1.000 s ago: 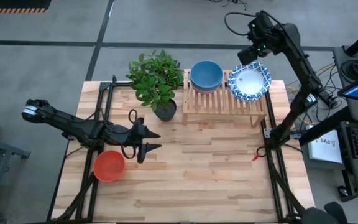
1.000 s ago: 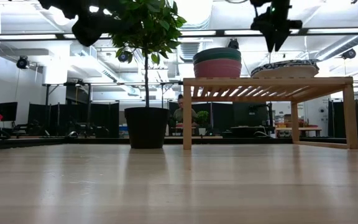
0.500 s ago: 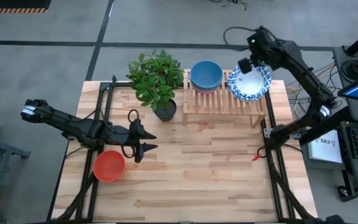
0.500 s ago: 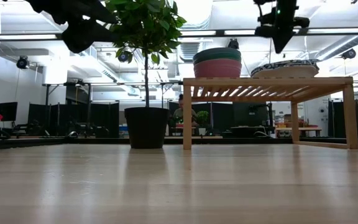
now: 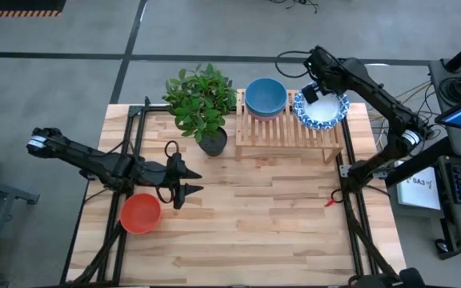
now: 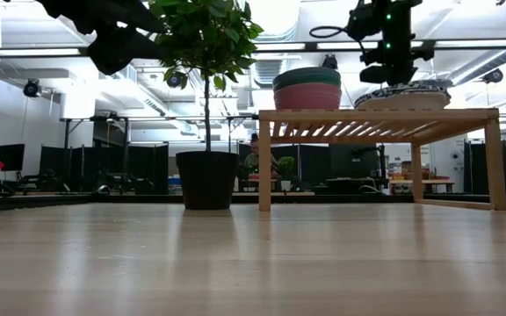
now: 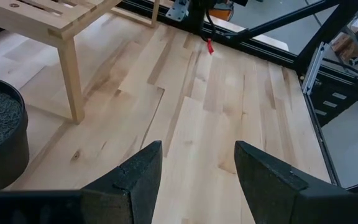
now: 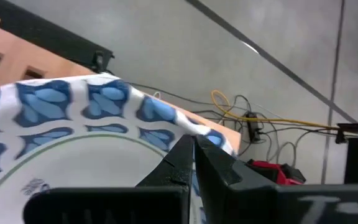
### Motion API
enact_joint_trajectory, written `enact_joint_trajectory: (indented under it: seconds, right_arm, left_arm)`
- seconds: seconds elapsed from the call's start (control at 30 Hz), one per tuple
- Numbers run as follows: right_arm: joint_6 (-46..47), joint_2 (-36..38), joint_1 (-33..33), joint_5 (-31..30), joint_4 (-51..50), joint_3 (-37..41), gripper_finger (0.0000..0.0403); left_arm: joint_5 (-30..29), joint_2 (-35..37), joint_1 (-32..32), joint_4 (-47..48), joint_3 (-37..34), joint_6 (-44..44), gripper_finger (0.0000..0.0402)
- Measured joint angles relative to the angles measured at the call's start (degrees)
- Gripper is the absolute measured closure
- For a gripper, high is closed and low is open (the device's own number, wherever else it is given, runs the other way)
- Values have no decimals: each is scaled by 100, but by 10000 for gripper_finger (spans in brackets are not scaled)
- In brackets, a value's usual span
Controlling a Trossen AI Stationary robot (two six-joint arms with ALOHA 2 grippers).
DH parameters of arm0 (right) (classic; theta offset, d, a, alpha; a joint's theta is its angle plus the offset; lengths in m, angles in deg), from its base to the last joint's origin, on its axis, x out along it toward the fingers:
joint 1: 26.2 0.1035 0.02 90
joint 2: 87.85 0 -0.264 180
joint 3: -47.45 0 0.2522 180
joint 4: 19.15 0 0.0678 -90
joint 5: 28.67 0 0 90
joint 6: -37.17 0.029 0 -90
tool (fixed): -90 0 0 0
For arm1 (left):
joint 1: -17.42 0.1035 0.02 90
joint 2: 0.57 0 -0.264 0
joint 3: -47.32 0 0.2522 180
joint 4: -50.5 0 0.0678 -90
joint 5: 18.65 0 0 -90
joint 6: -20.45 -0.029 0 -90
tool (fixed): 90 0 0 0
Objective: Place and stack bowls onto a shelf
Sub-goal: Stack the white patterned bowl on top of the other white patterned bowl on the shelf, then stack the orange bowl on top of the blue bowl on the shelf
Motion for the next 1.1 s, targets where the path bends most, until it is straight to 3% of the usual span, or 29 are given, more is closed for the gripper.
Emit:
enact_joint_trajectory:
  seconds: [0.63,0.83,1.1]
  right_arm:
    - [33,-59,-47,-154,220,70,394]
    - [24,-83,-47,636,232,110,394]
    - [74,300,23,698,277,-17,394]
  left_arm:
    - [-4,0,0,-29,0,-2,217]
    - [-4,0,0,-31,0,-2,217]
    - [24,0,-2,-17,0,17,217]
